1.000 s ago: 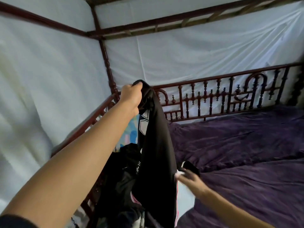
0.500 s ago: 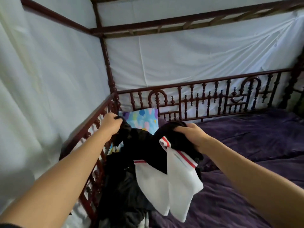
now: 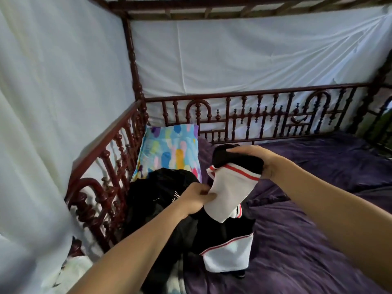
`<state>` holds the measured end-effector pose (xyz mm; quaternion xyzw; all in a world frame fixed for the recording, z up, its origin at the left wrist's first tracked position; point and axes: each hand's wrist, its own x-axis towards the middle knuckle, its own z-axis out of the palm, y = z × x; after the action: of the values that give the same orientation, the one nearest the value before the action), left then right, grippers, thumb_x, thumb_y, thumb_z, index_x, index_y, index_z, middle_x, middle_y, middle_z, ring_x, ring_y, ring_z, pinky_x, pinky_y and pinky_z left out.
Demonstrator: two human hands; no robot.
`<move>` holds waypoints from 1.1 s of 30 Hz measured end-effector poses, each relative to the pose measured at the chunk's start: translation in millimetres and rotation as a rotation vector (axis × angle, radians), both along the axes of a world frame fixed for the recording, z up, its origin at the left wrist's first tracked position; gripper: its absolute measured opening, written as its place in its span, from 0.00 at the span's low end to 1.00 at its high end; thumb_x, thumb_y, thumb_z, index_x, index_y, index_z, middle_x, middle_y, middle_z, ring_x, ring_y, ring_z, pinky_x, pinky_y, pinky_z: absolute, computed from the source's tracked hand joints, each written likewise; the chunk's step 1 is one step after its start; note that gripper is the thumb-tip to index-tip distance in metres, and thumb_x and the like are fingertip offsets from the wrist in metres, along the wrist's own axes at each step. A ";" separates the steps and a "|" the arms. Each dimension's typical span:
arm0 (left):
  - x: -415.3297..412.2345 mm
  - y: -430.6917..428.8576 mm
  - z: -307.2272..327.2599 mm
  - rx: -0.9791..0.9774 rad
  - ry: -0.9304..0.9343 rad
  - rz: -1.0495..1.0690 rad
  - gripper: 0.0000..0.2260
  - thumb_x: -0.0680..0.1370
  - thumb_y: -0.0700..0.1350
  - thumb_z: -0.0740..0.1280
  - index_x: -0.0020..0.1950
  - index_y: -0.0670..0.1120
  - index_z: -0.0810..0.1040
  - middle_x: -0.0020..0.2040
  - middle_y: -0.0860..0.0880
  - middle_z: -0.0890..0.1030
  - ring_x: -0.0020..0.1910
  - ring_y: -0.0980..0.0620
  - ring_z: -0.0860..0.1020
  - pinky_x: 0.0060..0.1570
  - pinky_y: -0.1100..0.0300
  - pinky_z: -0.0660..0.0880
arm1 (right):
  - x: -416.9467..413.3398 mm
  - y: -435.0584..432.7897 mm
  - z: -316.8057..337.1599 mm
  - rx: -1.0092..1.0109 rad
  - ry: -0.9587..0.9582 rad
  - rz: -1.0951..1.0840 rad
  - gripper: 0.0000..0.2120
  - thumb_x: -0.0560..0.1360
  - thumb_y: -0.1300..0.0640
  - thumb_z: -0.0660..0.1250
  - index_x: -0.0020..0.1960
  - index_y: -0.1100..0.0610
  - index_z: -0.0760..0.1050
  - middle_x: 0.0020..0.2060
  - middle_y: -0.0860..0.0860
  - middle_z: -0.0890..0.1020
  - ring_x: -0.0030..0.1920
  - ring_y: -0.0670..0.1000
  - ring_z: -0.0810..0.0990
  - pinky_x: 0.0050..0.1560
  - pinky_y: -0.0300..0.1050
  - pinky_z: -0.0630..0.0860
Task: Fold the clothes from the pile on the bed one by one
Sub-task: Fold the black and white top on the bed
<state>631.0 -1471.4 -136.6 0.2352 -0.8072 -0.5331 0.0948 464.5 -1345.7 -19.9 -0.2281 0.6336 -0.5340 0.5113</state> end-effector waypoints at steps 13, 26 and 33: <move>-54.1 -0.1 55.3 -0.044 -0.189 -0.158 0.10 0.79 0.43 0.64 0.41 0.43 0.81 0.40 0.45 0.83 0.41 0.49 0.81 0.38 0.63 0.74 | -53.7 59.3 -9.2 0.011 0.147 -0.162 0.15 0.75 0.62 0.68 0.60 0.65 0.76 0.49 0.61 0.84 0.40 0.56 0.83 0.40 0.48 0.81; -127.4 58.0 16.9 -0.161 0.040 0.029 0.06 0.77 0.42 0.66 0.39 0.46 0.76 0.35 0.50 0.78 0.35 0.55 0.75 0.39 0.60 0.68 | -82.1 98.9 32.7 -0.189 0.037 -0.248 0.08 0.77 0.56 0.65 0.50 0.60 0.79 0.44 0.58 0.84 0.42 0.55 0.84 0.52 0.51 0.78; -124.0 27.8 58.9 -0.060 0.205 0.146 0.13 0.77 0.34 0.60 0.43 0.47 0.82 0.39 0.50 0.82 0.41 0.54 0.78 0.41 0.62 0.73 | -114.5 143.4 24.2 0.147 0.958 -0.089 0.38 0.63 0.42 0.77 0.71 0.42 0.67 0.62 0.45 0.74 0.61 0.46 0.72 0.63 0.44 0.69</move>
<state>507.0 -1443.6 -77.7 0.2345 -0.7895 -0.5217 0.2224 349.9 -1202.3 4.3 -0.3840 0.8429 -0.3442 0.1535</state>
